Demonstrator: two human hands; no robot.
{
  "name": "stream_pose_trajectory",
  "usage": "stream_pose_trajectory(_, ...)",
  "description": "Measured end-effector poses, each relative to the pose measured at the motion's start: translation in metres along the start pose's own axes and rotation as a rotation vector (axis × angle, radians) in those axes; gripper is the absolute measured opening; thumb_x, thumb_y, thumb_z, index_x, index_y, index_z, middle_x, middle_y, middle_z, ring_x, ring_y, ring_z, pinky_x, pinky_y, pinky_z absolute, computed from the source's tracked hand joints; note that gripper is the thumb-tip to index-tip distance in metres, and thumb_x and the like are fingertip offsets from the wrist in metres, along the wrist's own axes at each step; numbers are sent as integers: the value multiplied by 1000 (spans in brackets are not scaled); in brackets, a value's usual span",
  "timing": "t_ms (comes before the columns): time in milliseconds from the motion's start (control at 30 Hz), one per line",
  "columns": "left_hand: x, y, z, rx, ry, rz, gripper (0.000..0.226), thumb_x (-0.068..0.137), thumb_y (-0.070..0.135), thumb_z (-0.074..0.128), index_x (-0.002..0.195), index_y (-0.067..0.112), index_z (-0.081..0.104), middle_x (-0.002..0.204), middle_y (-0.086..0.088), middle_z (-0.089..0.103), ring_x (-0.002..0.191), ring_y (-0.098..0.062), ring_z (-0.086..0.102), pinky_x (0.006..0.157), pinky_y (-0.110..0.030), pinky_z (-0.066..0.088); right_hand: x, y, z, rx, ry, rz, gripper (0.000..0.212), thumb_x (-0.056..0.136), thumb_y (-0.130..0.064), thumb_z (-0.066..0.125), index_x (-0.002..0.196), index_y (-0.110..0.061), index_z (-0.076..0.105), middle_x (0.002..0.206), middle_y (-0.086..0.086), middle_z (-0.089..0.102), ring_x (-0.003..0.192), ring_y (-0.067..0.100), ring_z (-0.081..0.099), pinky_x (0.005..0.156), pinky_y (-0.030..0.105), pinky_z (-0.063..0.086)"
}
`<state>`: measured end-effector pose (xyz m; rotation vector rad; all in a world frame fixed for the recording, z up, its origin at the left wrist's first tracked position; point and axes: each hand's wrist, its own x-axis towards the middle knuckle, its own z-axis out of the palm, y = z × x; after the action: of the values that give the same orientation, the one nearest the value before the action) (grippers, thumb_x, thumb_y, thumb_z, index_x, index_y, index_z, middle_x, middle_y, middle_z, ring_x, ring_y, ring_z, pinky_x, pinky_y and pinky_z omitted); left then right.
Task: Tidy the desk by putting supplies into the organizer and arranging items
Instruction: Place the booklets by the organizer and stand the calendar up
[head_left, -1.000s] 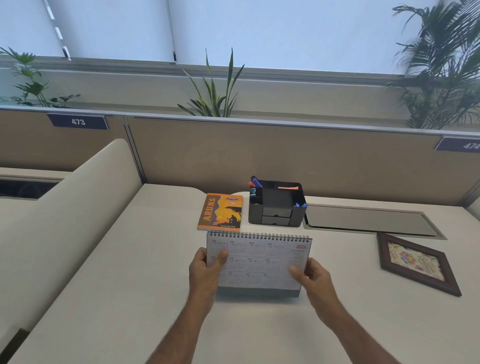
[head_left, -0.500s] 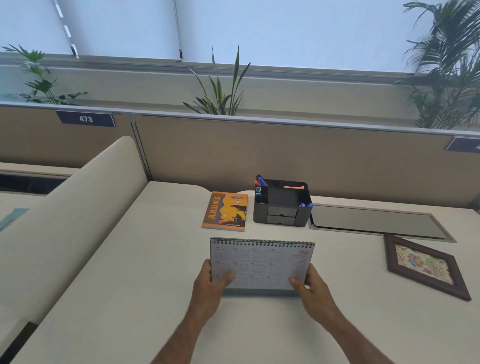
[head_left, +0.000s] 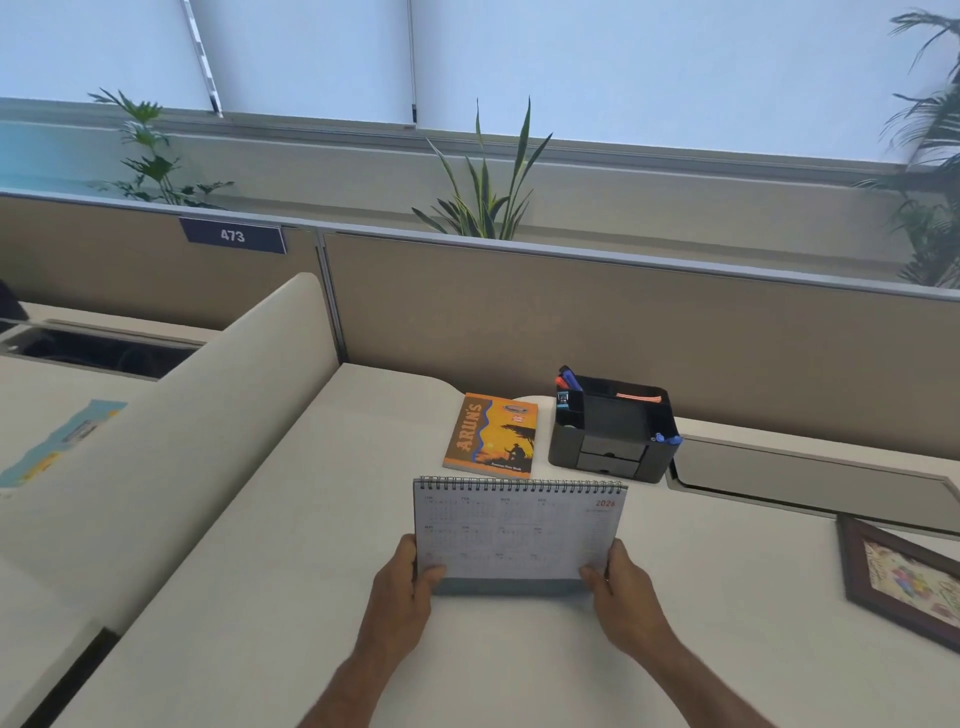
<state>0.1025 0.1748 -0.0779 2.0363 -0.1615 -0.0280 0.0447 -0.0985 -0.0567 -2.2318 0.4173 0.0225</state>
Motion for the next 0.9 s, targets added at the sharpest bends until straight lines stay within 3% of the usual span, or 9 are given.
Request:
stream_pose_trajectory(133,27,-4,-35,46,99,3,18,91,2,61,100,15,52,99,14,65,93,-7,63,69,-15,52,39,-43,18,0,-65,-40,20,100,-14,48,120,-16,43,124,-1,59,110,20,56,92,36,53)
stream_pose_trajectory(233,56,-5,-64,81,174,-9,17,92,4,60,101,16,51,101,10,64,91,-12,62,66,-7,47,73,-84,34,0,-84,-80,29,101,-13,47,129,-13,42,128,2,57,113,22,54,94,37,51)
stream_pose_trajectory(300,78,-6,-84,116,224,-21,14,93,7,60,101,13,50,101,5,64,90,-17,61,64,-10,47,98,-109,46,11,-99,-94,33,100,-13,49,133,-14,40,132,2,55,121,24,52,99,39,49)
stream_pose_trajectory(367,100,-8,-101,159,266,-25,12,93,9,59,101,10,49,102,1,64,89,-20,61,66,-24,51,123,-129,59,7,-105,-117,34,99,-14,50,132,-15,41,135,3,54,126,26,50,103,42,48)
stream_pose_trajectory(467,133,-12,-122,195,314,-22,13,93,9,59,103,7,50,105,-3,67,92,-24,61,72,-35,52,159,-155,76,21,-96,-146,43,98,-12,52,138,-12,37,132,7,57,122,30,54,95,43,52)
stream_pose_trajectory(533,154,-16,-132,202,342,-30,14,93,9,59,103,8,51,108,-5,68,95,-26,63,74,-36,52,181,-168,87,34,-86,-159,40,97,-10,51,135,-10,39,132,9,58,120,32,55,90,40,53)
stream_pose_trajectory(633,181,-25,-139,198,380,-48,14,92,7,60,103,7,50,111,-9,68,97,-29,63,78,-38,53,211,-183,101,-3,-77,-179,29,98,-11,52,126,-8,45,135,8,57,125,31,52,98,43,50)
stream_pose_trajectory(900,222,-61,-133,205,416,-75,15,91,3,61,103,2,52,113,-13,68,101,-28,64,78,-28,46,268,-183,139,-58,-88,-188,31,97,-14,54,127,-13,46,134,4,58,124,29,53,98,48,51)
